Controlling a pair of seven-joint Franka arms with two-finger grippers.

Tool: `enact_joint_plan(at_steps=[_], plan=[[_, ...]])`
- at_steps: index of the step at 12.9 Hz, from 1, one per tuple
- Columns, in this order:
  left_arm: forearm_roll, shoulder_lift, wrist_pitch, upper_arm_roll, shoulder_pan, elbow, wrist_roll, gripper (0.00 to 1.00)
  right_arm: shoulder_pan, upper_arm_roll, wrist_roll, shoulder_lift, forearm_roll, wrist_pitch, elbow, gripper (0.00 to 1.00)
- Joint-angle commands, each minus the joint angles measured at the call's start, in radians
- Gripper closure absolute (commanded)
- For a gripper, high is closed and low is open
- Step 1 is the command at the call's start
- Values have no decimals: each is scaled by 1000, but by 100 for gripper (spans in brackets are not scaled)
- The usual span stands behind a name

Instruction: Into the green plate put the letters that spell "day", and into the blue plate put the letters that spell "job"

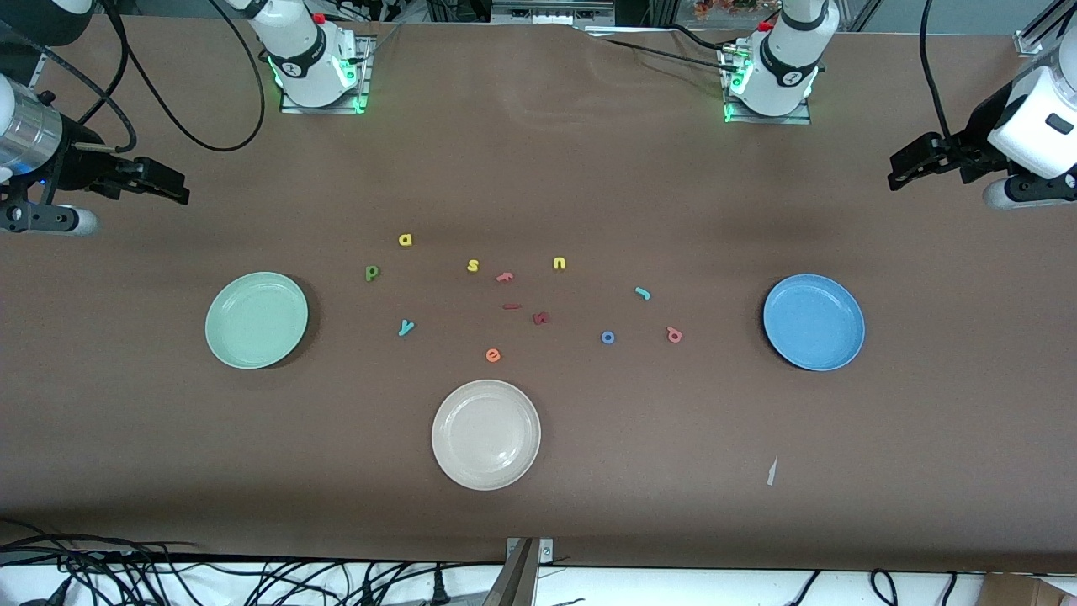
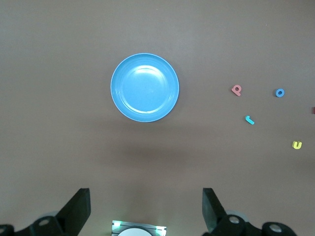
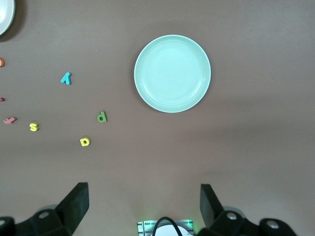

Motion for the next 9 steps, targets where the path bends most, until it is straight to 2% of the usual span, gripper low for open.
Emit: enact_joint_plan(at_steps=[1, 9], plan=[[-10, 11, -19, -5, 10, 29, 3, 0, -11, 2, -6, 2, 18, 1, 3, 0], [-10, 11, -19, -7, -2, 41, 3, 0, -11, 2, -6, 0, 15, -3, 5, 0]])
